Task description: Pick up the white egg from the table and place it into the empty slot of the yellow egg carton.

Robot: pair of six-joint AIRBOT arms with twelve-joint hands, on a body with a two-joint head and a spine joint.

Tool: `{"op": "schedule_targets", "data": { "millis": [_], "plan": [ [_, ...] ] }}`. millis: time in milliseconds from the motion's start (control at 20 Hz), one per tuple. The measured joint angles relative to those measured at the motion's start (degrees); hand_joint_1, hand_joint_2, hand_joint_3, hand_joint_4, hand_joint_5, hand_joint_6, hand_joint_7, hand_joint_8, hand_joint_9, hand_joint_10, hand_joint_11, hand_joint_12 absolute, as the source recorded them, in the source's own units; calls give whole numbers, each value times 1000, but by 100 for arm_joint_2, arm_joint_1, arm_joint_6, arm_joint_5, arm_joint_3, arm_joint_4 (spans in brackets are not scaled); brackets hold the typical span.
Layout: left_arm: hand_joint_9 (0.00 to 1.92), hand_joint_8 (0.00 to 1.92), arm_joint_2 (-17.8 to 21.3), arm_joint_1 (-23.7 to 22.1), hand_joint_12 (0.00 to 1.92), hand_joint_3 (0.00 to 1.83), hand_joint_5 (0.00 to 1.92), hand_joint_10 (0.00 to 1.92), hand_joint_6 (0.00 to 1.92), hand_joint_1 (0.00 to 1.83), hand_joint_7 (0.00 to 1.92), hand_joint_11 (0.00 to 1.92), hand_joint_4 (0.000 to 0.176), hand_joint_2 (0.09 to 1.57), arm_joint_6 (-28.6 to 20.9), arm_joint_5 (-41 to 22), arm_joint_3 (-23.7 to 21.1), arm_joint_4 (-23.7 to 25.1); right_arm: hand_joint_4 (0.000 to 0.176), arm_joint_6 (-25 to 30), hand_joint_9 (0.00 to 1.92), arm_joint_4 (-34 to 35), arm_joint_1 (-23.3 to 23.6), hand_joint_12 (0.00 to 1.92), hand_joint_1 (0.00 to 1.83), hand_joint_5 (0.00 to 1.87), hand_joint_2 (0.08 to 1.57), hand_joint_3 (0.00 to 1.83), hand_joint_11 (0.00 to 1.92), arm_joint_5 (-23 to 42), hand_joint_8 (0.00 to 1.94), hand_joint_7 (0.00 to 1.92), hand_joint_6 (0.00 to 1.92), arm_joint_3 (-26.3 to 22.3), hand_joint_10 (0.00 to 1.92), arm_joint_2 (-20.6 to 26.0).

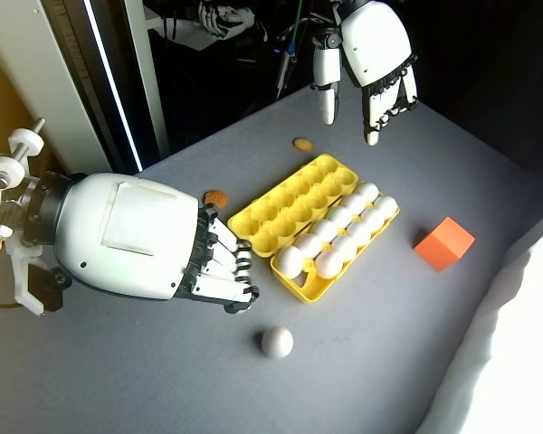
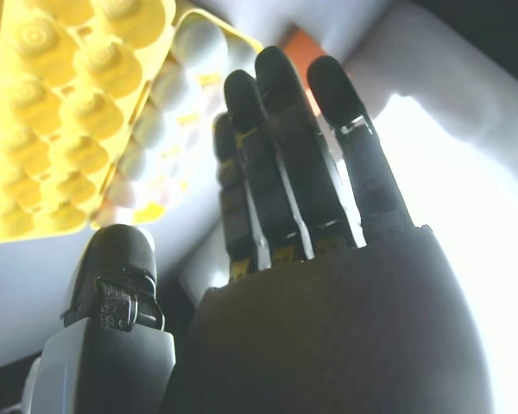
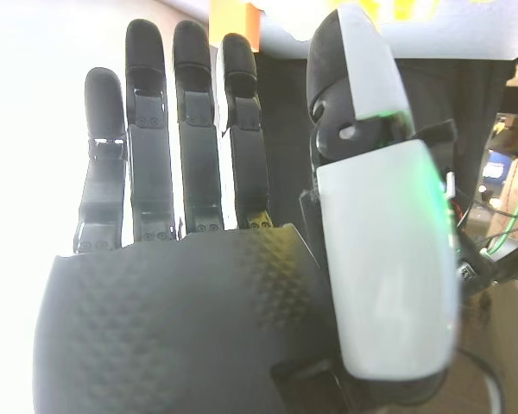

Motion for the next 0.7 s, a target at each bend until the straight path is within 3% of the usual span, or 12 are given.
{"op": "schedule_targets", "data": {
  "millis": [100,250,350,450,500,700],
  "plan": [
    [27,2,0,0,29,11,83,2,2,0,75,0,0,1154,0,9,0,-13,0,0,164,-15,0,365,76,227,1139,3,0,-4,0,214,0,0,6,0],
    [77,2,0,0,60,4,112,4,1,0,125,19,0,1173,2,22,0,-50,0,-111,158,87,0,394,462,201,1056,0,0,-42,1,193,0,0,3,0],
    [73,0,0,0,87,2,103,0,0,0,120,5,0,1183,2,20,0,-37,0,-960,111,944,-70,414,815,121,899,0,0,2,0,107,0,0,0,-11],
    [85,2,0,0,157,3,119,2,3,0,133,0,0,1201,2,26,0,-39,0,-1108,90,1110,-219,360,1103,94,854,0,0,138,0,75,0,57,0,-11],
    [107,4,0,0,210,2,147,5,5,0,157,0,0,1205,2,31,0,-39,0,-1126,106,1099,-332,403,1157,90,852,0,0,262,2,82,0,109,5,-28],
    [81,2,0,0,158,1,124,2,2,0,129,0,0,1203,2,-20,0,-35,0,-1139,38,1419,-555,237,1212,110,932,15,0,472,0,39,7,531,0,-529]
  ]
}}
